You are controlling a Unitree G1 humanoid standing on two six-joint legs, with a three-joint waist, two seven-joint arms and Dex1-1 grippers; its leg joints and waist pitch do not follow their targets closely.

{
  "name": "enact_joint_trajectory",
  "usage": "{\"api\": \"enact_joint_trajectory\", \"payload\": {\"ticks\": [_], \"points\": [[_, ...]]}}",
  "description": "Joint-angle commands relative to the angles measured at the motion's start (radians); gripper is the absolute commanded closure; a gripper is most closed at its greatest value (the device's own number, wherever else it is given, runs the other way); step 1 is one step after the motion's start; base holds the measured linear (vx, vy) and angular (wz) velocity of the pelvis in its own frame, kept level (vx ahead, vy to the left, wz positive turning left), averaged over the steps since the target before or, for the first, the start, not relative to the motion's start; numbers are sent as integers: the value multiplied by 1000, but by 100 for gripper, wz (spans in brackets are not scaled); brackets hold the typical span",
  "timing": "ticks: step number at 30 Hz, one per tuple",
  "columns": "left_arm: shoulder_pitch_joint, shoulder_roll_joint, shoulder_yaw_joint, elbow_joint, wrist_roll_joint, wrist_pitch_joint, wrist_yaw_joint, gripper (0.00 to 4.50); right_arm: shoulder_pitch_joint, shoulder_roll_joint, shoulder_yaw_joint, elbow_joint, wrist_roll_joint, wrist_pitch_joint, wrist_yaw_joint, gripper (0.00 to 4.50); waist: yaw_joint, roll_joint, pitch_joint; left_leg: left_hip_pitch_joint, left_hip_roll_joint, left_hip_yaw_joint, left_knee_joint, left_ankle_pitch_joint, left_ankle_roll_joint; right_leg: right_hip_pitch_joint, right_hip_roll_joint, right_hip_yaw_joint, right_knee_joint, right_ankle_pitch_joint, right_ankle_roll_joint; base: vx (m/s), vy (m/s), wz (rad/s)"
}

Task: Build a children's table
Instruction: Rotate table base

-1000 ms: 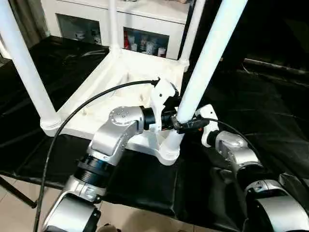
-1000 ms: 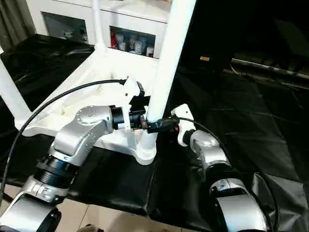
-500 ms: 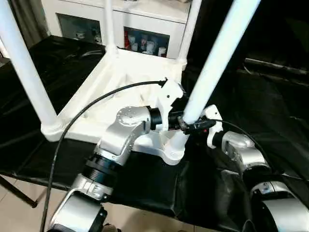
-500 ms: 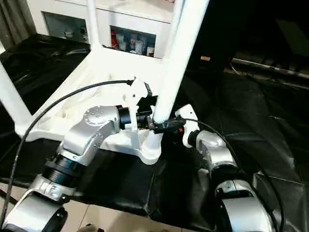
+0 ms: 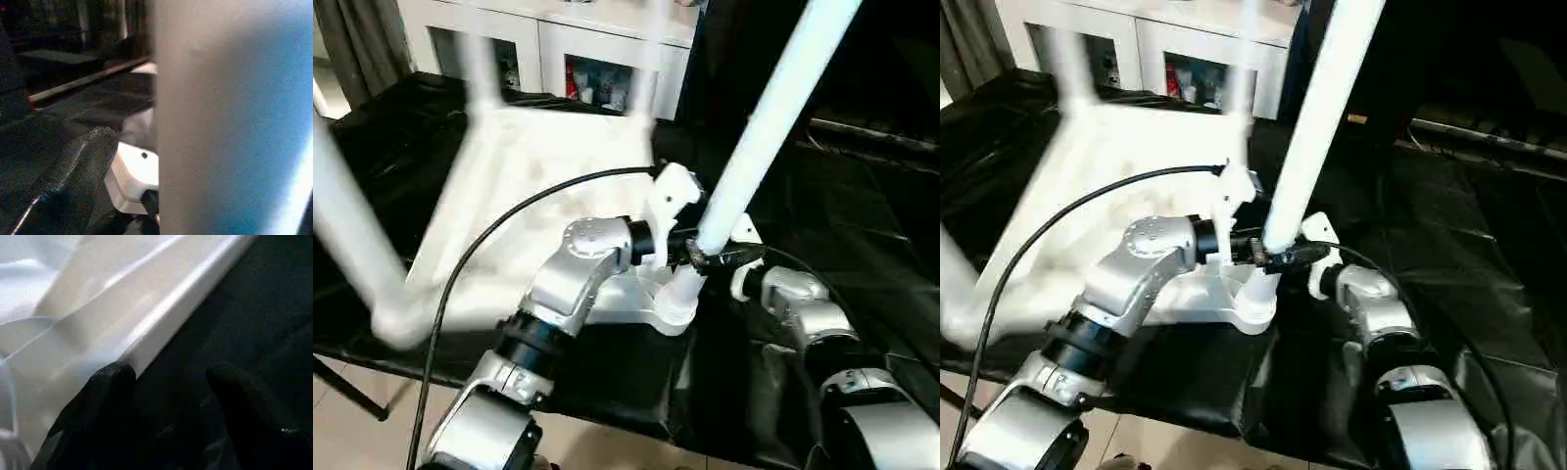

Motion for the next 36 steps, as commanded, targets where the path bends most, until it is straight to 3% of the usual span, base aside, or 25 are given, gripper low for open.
{"api": "enact_joint_trajectory", "payload": {"ticks": [1,2,3,8,12,14,16,17,21,30,36], "points": [[11,27,-9,13,34,0,7,6,-25,-3,-8,1,9,-17,-25,144,9,1,-67,6,47,-33,-74,-305,-5,49,-88,54,-97,-365,-146,0,0,0],[27,49,-5,-3,33,13,-13,6,-24,-13,-19,-8,20,-14,-15,144,14,5,-68,15,50,-30,-72,-295,-2,42,-88,57,-96,-334,-158,0,0,0],[41,65,-1,-20,24,23,-38,6,-21,-20,-26,-15,27,-12,-5,144,15,5,-67,15,50,-28,-71,-291,0,41,-87,58,-94,-316,-166,0,0,0],[113,154,41,-116,-64,92,-147,6,12,-75,-30,-53,34,-21,78,144,27,12,-71,15,50,-22,-70,-232,10,47,-80,56,-74,-162,-219,0,0,0],[160,248,21,-155,-65,148,-216,6,43,-122,-4,-92,26,-15,152,144,31,15,-66,17,50,-23,-75,-275,6,46,-82,57,-83,-230,-204,0,0,0],[174,280,12,-160,-44,166,-218,40,54,-143,13,-106,10,-16,166,144,32,15,-64,18,50,-24,-76,-287,-3,45,-82,57,-86,-264,-193,0,0,0],[181,292,10,-164,-29,172,-212,43,59,-153,21,-113,3,-16,172,144,31,15,-63,19,50,-25,-78,-299,-11,43,-80,57,-88,-287,-182,0,0,0],[199,310,4,-182,-21,219,-208,62,68,-177,35,-129,-9,-10,189,144,31,12,-63,20,49,-25,-78,-308,-16,42,-79,57,-90,-310,-175,0,0,0],[220,320,-5,-217,-28,235,-203,95,77,-194,39,-151,-18,-4,195,144,33,10,-62,19,50,-27,-77,-310,-14,41,-83,58,-94,-330,-173,0,0,0],[245,330,-54,-264,18,300,-175,168,136,-220,56,-270,2,38,245,144,35,8,-64,15,49,-24,-74,-266,5,46,-79,58,-88,-270,-174,0,0,0],[257,330,-79,-285,46,335,-139,227,205,-254,47,-380,42,43,312,144,36,6,-61,15,49,-26,-75,-287,9,44,-80,57,-96,-328,-155,0,0,0]]}}
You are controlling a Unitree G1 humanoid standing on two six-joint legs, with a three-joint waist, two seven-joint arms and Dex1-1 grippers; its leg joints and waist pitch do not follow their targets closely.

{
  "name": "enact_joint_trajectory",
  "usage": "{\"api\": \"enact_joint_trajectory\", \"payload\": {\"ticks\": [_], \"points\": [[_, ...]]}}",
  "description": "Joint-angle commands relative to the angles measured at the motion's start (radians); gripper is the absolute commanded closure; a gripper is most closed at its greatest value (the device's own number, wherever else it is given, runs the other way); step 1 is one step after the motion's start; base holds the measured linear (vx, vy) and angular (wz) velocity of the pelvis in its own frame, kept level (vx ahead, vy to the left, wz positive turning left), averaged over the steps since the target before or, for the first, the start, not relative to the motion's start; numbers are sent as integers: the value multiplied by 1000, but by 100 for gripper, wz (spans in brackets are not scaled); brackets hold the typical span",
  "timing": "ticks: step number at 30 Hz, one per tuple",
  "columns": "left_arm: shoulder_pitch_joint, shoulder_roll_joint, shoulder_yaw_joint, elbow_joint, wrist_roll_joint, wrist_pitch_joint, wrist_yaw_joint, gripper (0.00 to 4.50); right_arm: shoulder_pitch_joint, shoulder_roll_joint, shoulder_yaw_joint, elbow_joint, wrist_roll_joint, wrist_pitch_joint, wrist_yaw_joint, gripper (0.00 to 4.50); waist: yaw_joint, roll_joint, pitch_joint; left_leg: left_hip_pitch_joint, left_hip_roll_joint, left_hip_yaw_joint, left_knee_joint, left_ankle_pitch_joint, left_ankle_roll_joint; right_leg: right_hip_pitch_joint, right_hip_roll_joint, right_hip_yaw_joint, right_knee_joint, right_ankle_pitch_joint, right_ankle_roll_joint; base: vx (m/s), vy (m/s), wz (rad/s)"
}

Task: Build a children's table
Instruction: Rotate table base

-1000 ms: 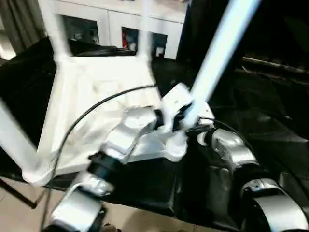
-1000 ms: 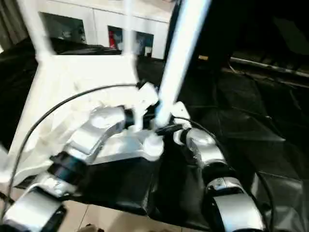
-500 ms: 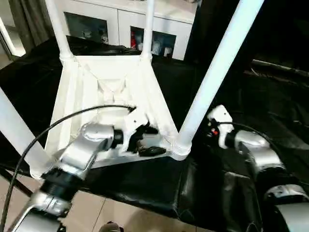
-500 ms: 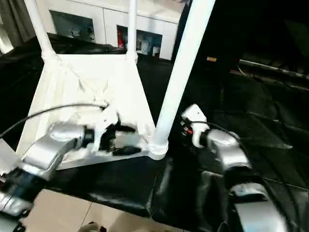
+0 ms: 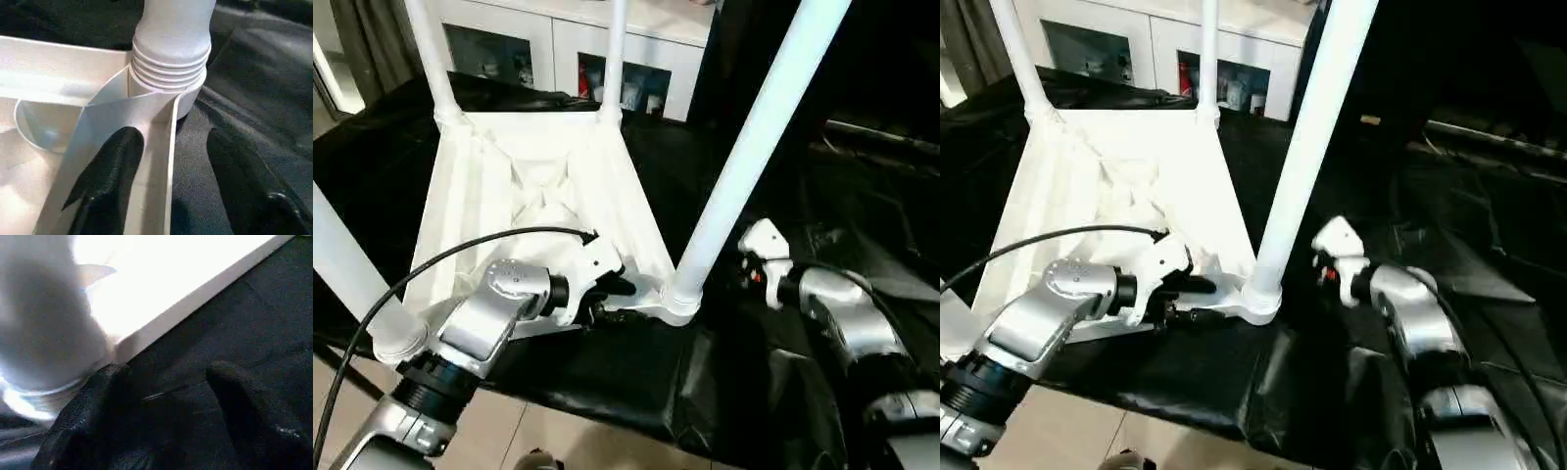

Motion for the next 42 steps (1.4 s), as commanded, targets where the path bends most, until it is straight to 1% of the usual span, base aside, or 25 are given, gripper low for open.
{"api": "enact_joint_trajectory", "payload": {"ticks": [1,4,6,7,8,9,10,11,14,16,20,22,24,27,28,30,31,32,34,35,37,39,40,41,42], "points": [[5,-3,-22,-17,22,6,22,238,18,-29,-13,-50,32,14,29,144,4,3,-64,18,48,-25,-71,-286,12,45,-80,59,-93,-326,-154,0,0,0],[6,-4,-30,-14,31,4,26,257,29,-36,-16,-72,40,21,38,144,2,4,-63,17,47,-26,-71,-290,11,44,-79,58,-95,-336,-152,0,0,0],[6,-2,-38,-15,39,6,26,273,49,-44,-12,-116,49,41,57,144,4,13,-63,17,47,-28,-72,-293,8,45,-80,58,-96,-340,-149,0,0,0],[6,-2,-38,-15,39,6,26,282,49,-44,-12,-116,49,41,57,144,3,9,-65,18,48,-27,-71,-291,9,45,-78,59,-94,-318,-151,0,0,0],[5,-2,-41,-15,41,9,27,293,57,-48,-9,-135,52,48,66,144,3,8,-66,17,48,-27,-72,-282,11,47,-77,58,-92,-296,-158,0,0,0],[2,1,-46,-10,47,8,26,293,66,-51,-8,-151,57,55,73,144,3,16,-66,17,47,-28,-71,-279,11,47,-77,58,-89,-281,-166,0,0,0],[2,1,-46,-10,47,8,26,299,66,-51,-8,-151,57,55,73,144,2,12,-66,16,47,-27,-71,-278,12,47,-76,58,-91,-276,-166,0,0,0],[-1,6,-54,-5,52,9,23,308,77,-56,-7,-173,65,65,81,144,3,20,-67,17,46,-28,-71,-279,11,48,-78,58,-89,-271,-171,0,0,0],[-5,11,-62,2,58,8,19,335,94,-63,-4,-201,75,77,86,144,2,18,-67,19,47,-28,-72,-290,12,49,-76,57,-90,-261,-175,0,0,0],[-9,13,-65,14,62,3,17,342,102,-63,-4,-214,78,80,81,144,2,23,-67,17,46,-28,-71,-286,12,50,-77,56,-91,-264,-175,0,0,0],[-19,20,-70,28,70,-4,9,375,112,-62,-1,-237,80,90,79,144,2,22,-65,19,45,-29,-71,-303,10,48,-78,55,-97,-315,-161,0,0,0],[-19,22,-71,29,71,-6,6,378,114,-62,0,-241,81,91,80,144,2,22,-65,18,46,-29,-72,-301,9,49,-78,56,-97,-316,-159,0,0,0],[-17,24,-70,28,73,-6,3,409,117,-66,-4,-251,87,95,89,144,1,22,-66,20,47,-30,-73,-303,7,49,-78,55,-94,-304,-163,0,0,0],[-14,34,-73,25,70,-7,-4,418,126,-75,-8,-276,105,103,103,144,2,23,-66,19,46,-29,-72,-301,11,50,-78,56,-94,-288,-170,0,0,0],[-14,34,-73,25,70,-7,-4,440,126,-75,-8,-276,105,103,103,144,2,23,-67,20,47,-29,-72,-299,11,50,-78,56,-92,-283,-171,0,0,0],[-11,38,-63,43,61,-52,-18,440,147,-93,-18,-319,147,139,144,144,4,24,-68,21,49,-29,-71,-292,15,50,-77,57,-91,-263,-172,0,0,0],[-10,32,-49,58,47,-94,-28,450,156,-99,-25,-338,172,169,166,117,3,22,-68,18,46,-28,-71,-284,22,53,-76,56,-91,-254,-173,0,0,0],[-10,32,-49,58,47,-94,-28,450,156,-99,-25,-338,172,169,166,110,5,23,-67,18,45,-29,-71,-281,27,54,-76,56,-93,-255,-171,0,0,0],[-14,23,-20,112,26,-196,-45,450,170,-98,-33,-362,206,203,188,107,4,21,-67,17,44,-27,-70,-281,32,53,-77,55,-96,-264,-167,0,0,0],[-30,32,-23,162,42,-240,-48,450,179,-94,-23,-375,206,209,192,96,5,17,-66,15,42,-27,-68,-283,38,52,-78,54,-99,-301,-152,0,0,0],[-43,38,-26,196,50,-259,-57,450,184,-84,-10,-378,190,198,179,69,6,19,-64,17,39,-27,-68,-298,32,47,-80,53,-107,-395,-120,0,0,0],[-60,39,-26,226,50,-259,-68,450,183,-73,20,-375,161,170,151,64,7,23,-63,22,41,-30,-69,-315,17,43,-87,50,-117,-499,-88,0,0,0],[-60,39,-26,226,50,-259,-68,450,183,-73,20,-375,161,170,151,64,7,23,-63,22,41,-30,-69,-315,17,43,-87,50,-117,-499,-88,0,0,0],[-65,41,-31,234,54,-261,-73,450,182,-70,29,-373,155,166,149,64,4,26,-62,19,42,-34,-72,-330,9,42,-86,46,-121,-527,-76,0,0,0],[-70,41,-34,245,59,-268,-75,450,178,-63,35,-363,150,159,144,64,4,27,-63,21,43,-35,-72,-336,6,41,-88,46,-121,-529,-74,0,0,0]]}}
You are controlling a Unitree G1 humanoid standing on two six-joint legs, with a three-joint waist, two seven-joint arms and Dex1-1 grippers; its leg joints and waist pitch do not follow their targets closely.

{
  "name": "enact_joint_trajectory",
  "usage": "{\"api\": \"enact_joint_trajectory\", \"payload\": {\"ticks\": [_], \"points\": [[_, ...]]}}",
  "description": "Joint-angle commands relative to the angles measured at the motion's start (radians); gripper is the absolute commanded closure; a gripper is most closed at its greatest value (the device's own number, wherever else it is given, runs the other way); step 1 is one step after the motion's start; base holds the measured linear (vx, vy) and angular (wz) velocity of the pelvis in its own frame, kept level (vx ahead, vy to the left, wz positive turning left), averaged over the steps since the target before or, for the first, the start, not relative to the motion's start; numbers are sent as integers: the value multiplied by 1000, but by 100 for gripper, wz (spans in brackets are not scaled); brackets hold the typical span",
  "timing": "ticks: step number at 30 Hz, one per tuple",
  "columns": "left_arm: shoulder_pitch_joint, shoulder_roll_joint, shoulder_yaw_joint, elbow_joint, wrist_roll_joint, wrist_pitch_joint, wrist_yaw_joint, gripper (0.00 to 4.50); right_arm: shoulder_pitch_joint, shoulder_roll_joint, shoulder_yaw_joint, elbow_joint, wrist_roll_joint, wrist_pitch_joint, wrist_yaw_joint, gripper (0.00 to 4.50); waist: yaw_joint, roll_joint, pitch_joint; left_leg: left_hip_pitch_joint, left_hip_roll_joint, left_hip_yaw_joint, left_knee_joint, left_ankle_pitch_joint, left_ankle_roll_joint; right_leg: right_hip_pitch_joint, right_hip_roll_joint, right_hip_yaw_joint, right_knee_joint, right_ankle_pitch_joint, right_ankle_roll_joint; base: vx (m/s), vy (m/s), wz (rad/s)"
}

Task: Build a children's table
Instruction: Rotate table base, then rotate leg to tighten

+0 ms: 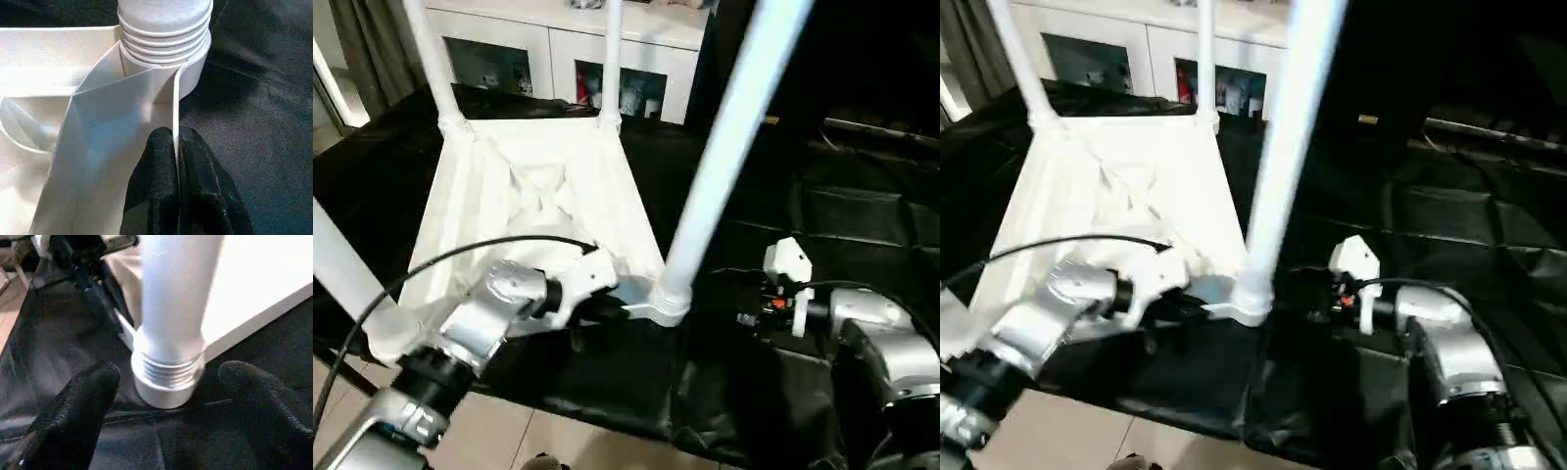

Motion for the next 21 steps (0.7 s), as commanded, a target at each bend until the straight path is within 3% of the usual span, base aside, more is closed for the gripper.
{"api": "enact_joint_trajectory", "payload": {"ticks": [1,8,21], "points": [[-17,0,9,28,5,-23,-5,450,-9,9,12,7,-16,-22,-9,64,5,-3,-56,16,45,-34,-71,-343,4,37,-88,50,-114,-522,-78,0,0,0],[-40,-22,5,90,11,-74,-20,450,-57,77,30,76,-49,-74,-80,64,6,1,-56,24,44,-32,-71,-366,-4,30,-90,52,-115,-506,-99,0,0,0],[-53,-36,9,123,24,-96,-33,450,-156,144,66,248,-111,-153,-151,64,5,1,-57,22,47,-31,-73,-351,-7,33,-92,56,-105,-452,-127,0,0,0]]}}
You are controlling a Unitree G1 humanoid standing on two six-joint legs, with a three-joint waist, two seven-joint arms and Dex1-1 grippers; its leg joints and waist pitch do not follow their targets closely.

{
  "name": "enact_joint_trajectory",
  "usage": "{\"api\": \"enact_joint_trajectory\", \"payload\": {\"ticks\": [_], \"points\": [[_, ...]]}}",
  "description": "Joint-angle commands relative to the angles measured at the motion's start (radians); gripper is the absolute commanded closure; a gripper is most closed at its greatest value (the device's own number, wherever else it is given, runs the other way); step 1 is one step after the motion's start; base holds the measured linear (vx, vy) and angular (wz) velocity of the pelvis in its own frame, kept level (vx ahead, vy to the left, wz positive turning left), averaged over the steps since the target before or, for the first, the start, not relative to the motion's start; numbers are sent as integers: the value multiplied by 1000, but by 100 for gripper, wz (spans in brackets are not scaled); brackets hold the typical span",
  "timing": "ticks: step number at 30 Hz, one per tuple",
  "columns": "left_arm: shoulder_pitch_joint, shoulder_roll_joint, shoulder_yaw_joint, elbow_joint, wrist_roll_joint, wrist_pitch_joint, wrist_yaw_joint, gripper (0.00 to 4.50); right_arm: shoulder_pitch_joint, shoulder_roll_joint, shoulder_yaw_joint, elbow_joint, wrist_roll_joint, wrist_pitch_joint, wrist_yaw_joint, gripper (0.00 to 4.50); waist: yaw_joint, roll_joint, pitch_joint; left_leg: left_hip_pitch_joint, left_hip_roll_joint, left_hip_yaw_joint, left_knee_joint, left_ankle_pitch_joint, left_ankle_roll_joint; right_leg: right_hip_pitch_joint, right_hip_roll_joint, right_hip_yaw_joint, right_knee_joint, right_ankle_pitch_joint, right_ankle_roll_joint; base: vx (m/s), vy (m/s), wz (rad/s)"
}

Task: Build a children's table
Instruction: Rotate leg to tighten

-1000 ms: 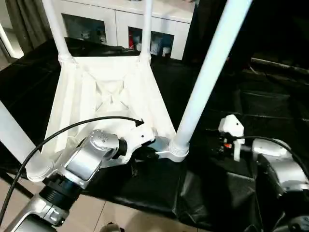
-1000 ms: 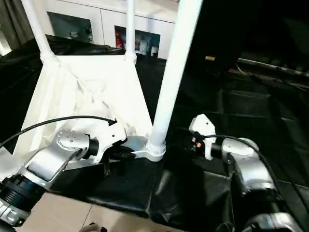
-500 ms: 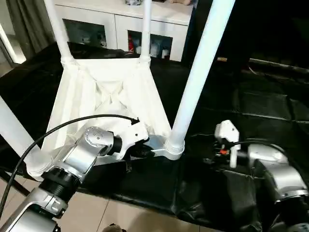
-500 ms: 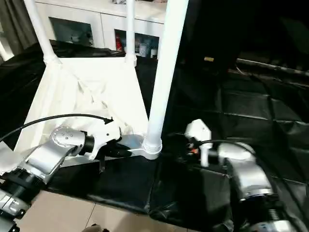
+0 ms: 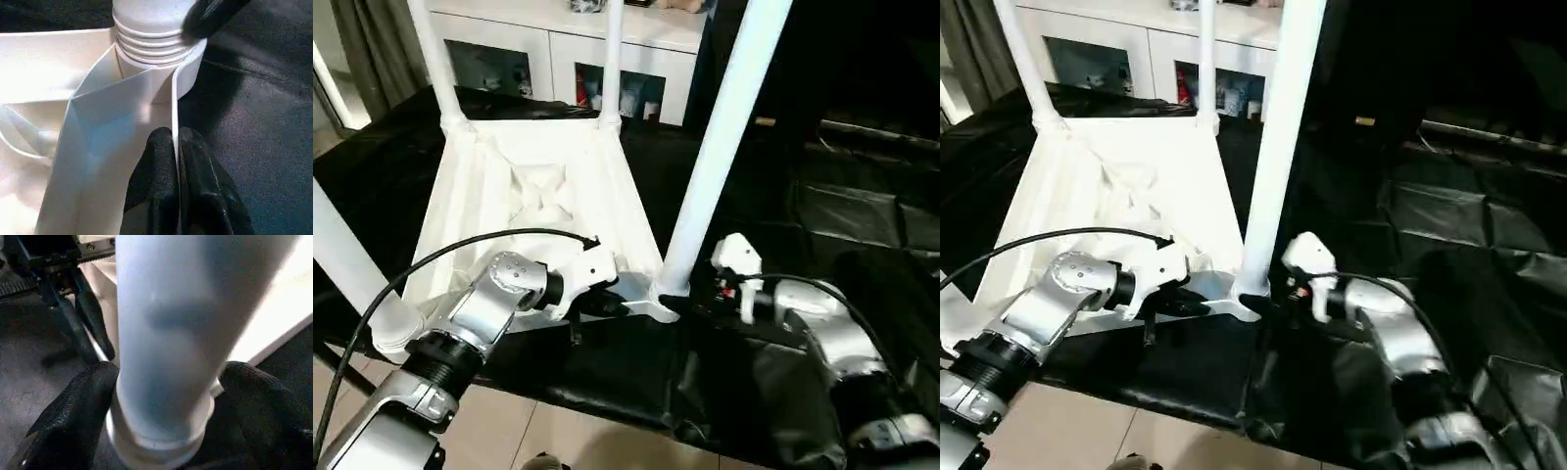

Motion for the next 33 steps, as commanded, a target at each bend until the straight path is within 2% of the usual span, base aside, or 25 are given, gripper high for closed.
{"api": "enact_joint_trajectory", "payload": {"ticks": [1,2,3,6,8,12,13,21,25,26,28,29,30,31,32,33], "points": [[-2,-5,12,15,-1,-19,3,450,-15,-1,-1,22,-9,-15,-13,64,3,-2,-56,22,48,-30,-74,-352,-6,31,-90,57,-104,-454,-125,0,0,0],[-1,-5,12,15,-2,-18,2,450,-18,2,0,27,-8,-16,-11,64,3,-2,-56,19,47,-31,-75,-349,-5,33,-91,57,-102,-453,-125,0,0,0],[-1,-5,12,14,-2,-17,2,450,-20,4,1,31,-7,-18,-10,92,3,-2,-56,19,48,-31,-75,-348,-4,34,-90,57,-103,-454,-124,0,0,0],[1,-4,13,15,0,-18,1,450,-27,7,6,48,-12,-30,0,100,2,0,-56,20,48,-31,-76,-355,-6,32,-90,57,-102,-450,-125,0,0,0],[-1,-4,14,18,1,-19,-1,450,-31,8,4,58,-13,-35,3,134,1,1,-56,21,48,-32,-77,-365,-9,32,-90,56,-104,-462,-125,0,0,0],[-4,-5,17,28,5,-25,-3,450,-36,9,5,74,-16,-49,6,152,0,-1,-54,22,48,-32,-76,-374,-9,30,-92,56,-107,-492,-116,0,0,0],[-5,-5,18,29,6,-25,-3,450,-37,10,5,77,-16,-51,6,169,0,0,-53,22,48,-33,-77,-377,-9,29,-91,56,-109,-498,-114,0,0,0],[-5,-11,30,42,5,-13,12,450,-47,17,6,120,-32,-66,-19,177,-1,-2,-53,22,48,-33,-77,-380,-8,28,-92,56,-110,-512,-110,0,0,0],[-40,-73,81,118,-2,14,129,450,-65,51,-22,202,-52,-33,-155,177,-8,-4,-51,24,44,-34,-74,-386,-16,26,-92,52,-115,-558,-101,0,0,0],[-69,-104,99,171,9,19,207,450,-78,73,-42,246,-57,-7,-240,177,-10,-4,-50,25,42,-35,-74,-394,-20,24,-91,48,-120,-584,-88,0,0,0],[-84,-117,105,195,16,20,242,450,-85,84,-51,266,-58,5,-281,177,-12,-5,-50,32,39,-36,-70,-413,-24,20,-92,43,-127,-622,-74,0,0,0],[-137,-168,129,277,34,37,377,450,-114,127,-86,330,-61,37,-441,177,-14,0,-49,33,38,-36,-70,-421,-26,17,-92,40,-132,-634,-71,0,0,0],[-140,-171,130,281,34,38,383,450,-116,130,-88,334,-61,39,-452,177,-17,1,-49,36,36,-37,-68,-433,-29,14,-91,37,-135,-645,-66,0,0,0],[-180,-216,154,340,32,50,476,450,-146,160,-110,388,-71,61,-596,177,-20,6,-51,34,37,-42,-70,-449,-36,20,-92,30,-136,-646,-61,0,0,0],[-202,-240,167,369,28,57,521,450,-165,174,-118,416,-77,73,-671,177,-26,5,-53,31,38,-45,-73,-460,-43,25,-93,22,-135,-636,-56,0,0,0],[-210,-250,170,381,30,57,536,450,-174,180,-121,428,-79,76,-697,177,-28,5,-55,31,39,-45,-74,-465,-44,27,-92,20,-135,-621,-57,0,0,0]]}}
